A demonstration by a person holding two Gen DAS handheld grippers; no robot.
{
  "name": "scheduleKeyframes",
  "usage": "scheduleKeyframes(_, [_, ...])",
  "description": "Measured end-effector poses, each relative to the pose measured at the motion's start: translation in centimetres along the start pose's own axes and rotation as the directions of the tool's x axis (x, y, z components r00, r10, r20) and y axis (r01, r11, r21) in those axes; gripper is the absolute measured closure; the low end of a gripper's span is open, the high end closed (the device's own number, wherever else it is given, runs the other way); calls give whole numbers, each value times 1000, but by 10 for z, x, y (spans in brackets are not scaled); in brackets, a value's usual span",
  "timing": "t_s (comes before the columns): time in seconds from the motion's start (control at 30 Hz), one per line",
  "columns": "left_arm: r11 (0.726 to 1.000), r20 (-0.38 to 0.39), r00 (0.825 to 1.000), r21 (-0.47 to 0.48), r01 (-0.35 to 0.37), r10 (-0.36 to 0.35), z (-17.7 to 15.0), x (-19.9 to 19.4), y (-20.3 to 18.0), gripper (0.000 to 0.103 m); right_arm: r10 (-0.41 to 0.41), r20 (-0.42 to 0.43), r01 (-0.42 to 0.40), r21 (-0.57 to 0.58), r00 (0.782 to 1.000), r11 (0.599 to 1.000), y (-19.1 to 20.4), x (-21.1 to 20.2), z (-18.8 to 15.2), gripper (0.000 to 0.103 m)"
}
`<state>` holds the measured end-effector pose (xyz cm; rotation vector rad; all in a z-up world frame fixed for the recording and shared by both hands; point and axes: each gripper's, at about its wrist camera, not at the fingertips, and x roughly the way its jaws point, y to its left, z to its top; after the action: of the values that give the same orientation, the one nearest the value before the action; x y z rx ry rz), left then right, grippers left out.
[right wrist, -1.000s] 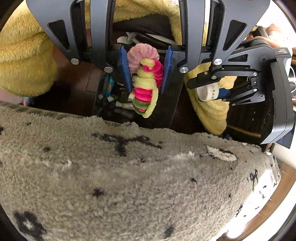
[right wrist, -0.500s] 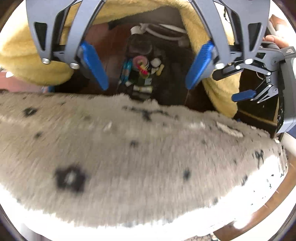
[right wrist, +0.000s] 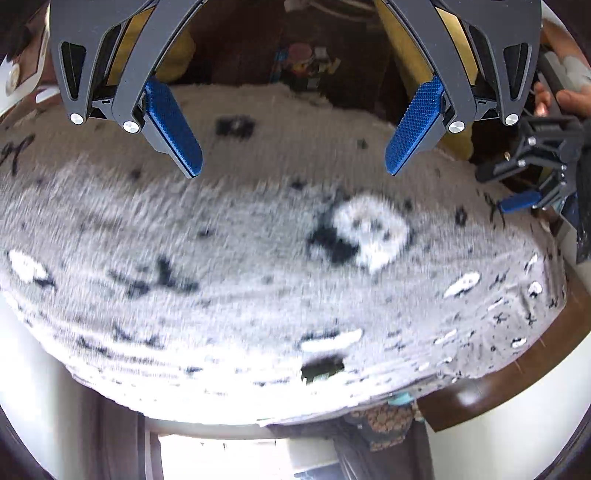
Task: Collect trash
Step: 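Move both tools back up over the green bottle on the bed, then grasp the green bottle with the left tool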
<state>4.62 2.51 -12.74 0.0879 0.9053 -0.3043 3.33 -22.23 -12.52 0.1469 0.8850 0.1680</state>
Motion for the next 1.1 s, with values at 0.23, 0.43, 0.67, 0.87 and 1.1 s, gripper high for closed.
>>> scheduleKeyframes(0.23, [999, 49, 998, 15, -38, 37, 59, 13, 10, 8, -33, 40, 33, -8, 999, 999, -10, 13, 47, 4])
scheduleKeyframes(0.43, [999, 48, 998, 13, -46, 46, 119, 54, 13, 8, -68, 54, 66, 29, 996, 997, -34, 37, 83, 4])
scheduleKeyframes(0.67, [998, 48, 997, -1, -65, 65, 200, 124, -1, 8, -103, 55, 101, 40, 993, 994, -60, 66, 118, 4])
scheduleKeyframes(0.87, [995, 46, 995, -52, -81, 83, 256, 184, -15, 8, -81, 50, 79, 40, 995, 996, -74, 80, 131, 4])
scheduleKeyframes(1.1, [994, -4, 997, -80, -76, 76, 284, 237, -20, 9, -80, 51, 78, 49, 995, 996, -88, 94, 146, 4])
